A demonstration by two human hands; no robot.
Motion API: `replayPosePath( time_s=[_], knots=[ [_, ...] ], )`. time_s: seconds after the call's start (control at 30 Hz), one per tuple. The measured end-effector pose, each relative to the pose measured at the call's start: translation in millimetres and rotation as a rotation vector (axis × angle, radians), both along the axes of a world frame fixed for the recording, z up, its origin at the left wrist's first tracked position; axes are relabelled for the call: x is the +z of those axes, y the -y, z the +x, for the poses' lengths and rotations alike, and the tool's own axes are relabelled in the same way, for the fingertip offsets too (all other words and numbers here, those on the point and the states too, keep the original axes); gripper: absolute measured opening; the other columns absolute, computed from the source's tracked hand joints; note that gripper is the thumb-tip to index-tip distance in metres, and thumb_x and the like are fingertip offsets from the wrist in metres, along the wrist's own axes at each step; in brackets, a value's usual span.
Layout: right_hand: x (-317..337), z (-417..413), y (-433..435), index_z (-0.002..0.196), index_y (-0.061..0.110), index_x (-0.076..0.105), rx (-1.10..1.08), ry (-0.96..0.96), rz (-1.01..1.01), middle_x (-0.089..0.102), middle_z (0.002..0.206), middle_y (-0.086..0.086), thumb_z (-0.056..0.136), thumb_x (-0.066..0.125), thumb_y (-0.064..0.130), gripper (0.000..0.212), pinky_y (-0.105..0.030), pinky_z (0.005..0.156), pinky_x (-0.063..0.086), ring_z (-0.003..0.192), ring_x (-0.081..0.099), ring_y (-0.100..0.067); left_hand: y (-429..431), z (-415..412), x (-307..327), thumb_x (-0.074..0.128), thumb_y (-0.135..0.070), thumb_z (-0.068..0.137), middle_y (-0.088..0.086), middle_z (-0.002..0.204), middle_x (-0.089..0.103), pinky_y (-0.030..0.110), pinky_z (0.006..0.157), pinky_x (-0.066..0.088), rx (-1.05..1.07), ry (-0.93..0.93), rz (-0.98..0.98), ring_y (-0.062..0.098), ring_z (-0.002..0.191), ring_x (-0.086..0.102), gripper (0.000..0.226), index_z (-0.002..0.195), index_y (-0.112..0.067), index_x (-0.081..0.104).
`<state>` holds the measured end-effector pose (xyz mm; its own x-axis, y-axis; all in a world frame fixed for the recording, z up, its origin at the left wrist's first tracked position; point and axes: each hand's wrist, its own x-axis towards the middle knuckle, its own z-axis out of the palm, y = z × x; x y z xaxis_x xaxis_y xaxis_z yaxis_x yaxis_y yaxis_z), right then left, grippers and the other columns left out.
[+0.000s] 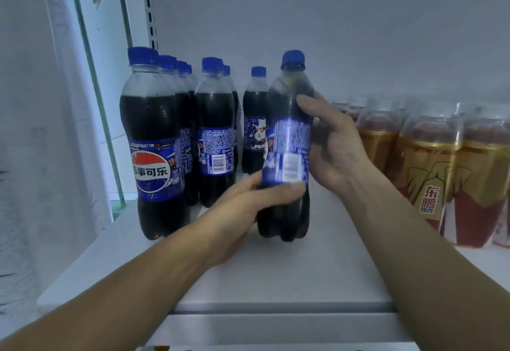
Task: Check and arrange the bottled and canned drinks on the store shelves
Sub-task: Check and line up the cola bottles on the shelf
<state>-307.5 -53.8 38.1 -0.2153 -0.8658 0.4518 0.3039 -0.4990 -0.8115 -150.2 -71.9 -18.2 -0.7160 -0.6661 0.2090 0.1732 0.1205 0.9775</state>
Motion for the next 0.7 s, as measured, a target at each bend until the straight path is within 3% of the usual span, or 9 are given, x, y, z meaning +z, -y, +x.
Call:
replayPosePath(
  time_s=[0.03, 0.1, 0.17, 0.37, 0.53, 0.6, 0.7],
  knots=[
    [-0.4, 0.2, -1.4, 0.125, 0.02, 0.064, 0.066, -0.063, -0.063, 0.07, 0.116, -0.009, 0.078, 0.072, 0.012, 0.049, -0.044, 0.092, 0.055, 0.106, 0.066, -0.025, 0.9, -0.2, -1.6, 0.083, -0.018, 0.075, -0.004, 0.087, 0.075, 0.021, 0.061, 0.052, 0.079, 0.027, -0.073, 0.012, 0.076, 0.07, 0.031, 0.104, -0.021, 0.07],
    [-0.9, 0.1, -2.4, 0.131, 0.023, 0.059, 0.217, -0.182, -0.152, 0.066, 0.125, -0.009, 0.07, 0.072, 0.007, 0.064, -0.041, 0.089, 0.054, 0.111, 0.065, -0.025, 4.1, 0.4, -2.5, 0.079, 0.004, 0.076, -0.003, 0.091, 0.077, 0.016, 0.066, 0.054, 0.202, 0.041, -0.138, 0.006, 0.08, 0.07, 0.044, 0.108, -0.022, 0.065],
    [-0.8, 0.2, -2.5, 0.133, 0.023, 0.054, 0.296, -0.262, -0.188, 0.064, 0.128, -0.009, 0.065, 0.071, 0.006, 0.072, -0.041, 0.091, 0.054, 0.115, 0.064, -0.027, 6.1, 1.3, -2.5, 0.078, 0.01, 0.073, -0.003, 0.098, 0.076, 0.014, 0.071, 0.055, 0.28, 0.009, -0.171, 0.004, 0.084, 0.07, 0.052, 0.108, -0.026, 0.062],
    [-0.9, 0.3, -3.4, 0.14, 0.024, 0.051, 0.215, -0.308, -0.147, 0.068, 0.128, -0.005, 0.073, 0.074, 0.003, 0.073, -0.039, 0.099, 0.054, 0.12, 0.064, -0.025, 10.1, 0.5, -5.7, 0.079, 0.008, 0.073, -0.008, 0.103, 0.076, 0.012, 0.078, 0.054, 0.285, 0.006, -0.197, 0.004, 0.093, 0.07, 0.058, 0.114, -0.03, 0.061],
    [-2.8, 0.9, -1.9, 0.142, 0.033, 0.044, -0.026, -0.639, 0.071, 0.066, 0.127, 0.007, 0.082, 0.079, 0.006, 0.074, -0.027, 0.087, 0.059, 0.112, 0.068, -0.012, 12.9, -1.7, -6.8, 0.08, 0.0, 0.077, -0.009, 0.11, 0.073, 0.019, 0.086, 0.054, 0.321, -0.025, -0.187, 0.005, 0.102, 0.069, 0.065, 0.132, -0.025, 0.055],
    [-4.2, 1.6, -1.7, 0.138, 0.028, 0.049, -0.141, -0.697, 0.133, 0.068, 0.123, 0.009, 0.081, 0.081, 0.018, 0.066, -0.027, 0.086, 0.059, 0.107, 0.069, -0.011, 14.5, -0.4, -7.6, 0.083, -0.009, 0.077, -0.012, 0.12, 0.069, 0.022, 0.095, 0.05, 0.385, 0.018, -0.274, 0.005, 0.113, 0.064, 0.073, 0.14, -0.028, 0.049],
    [-6.1, 1.9, 1.8, 0.129, 0.028, 0.053, -0.304, -0.671, 0.141, 0.068, 0.116, 0.014, 0.08, 0.083, 0.024, 0.058, -0.02, 0.079, 0.059, 0.098, 0.069, -0.004, 11.1, 5.8, -3.5, 0.079, -0.019, 0.083, -0.019, 0.142, 0.046, 0.021, 0.108, 0.035, 0.57, 0.093, -0.533, -0.003, 0.13, 0.043, 0.08, 0.149, -0.033, 0.036]
  ],
)
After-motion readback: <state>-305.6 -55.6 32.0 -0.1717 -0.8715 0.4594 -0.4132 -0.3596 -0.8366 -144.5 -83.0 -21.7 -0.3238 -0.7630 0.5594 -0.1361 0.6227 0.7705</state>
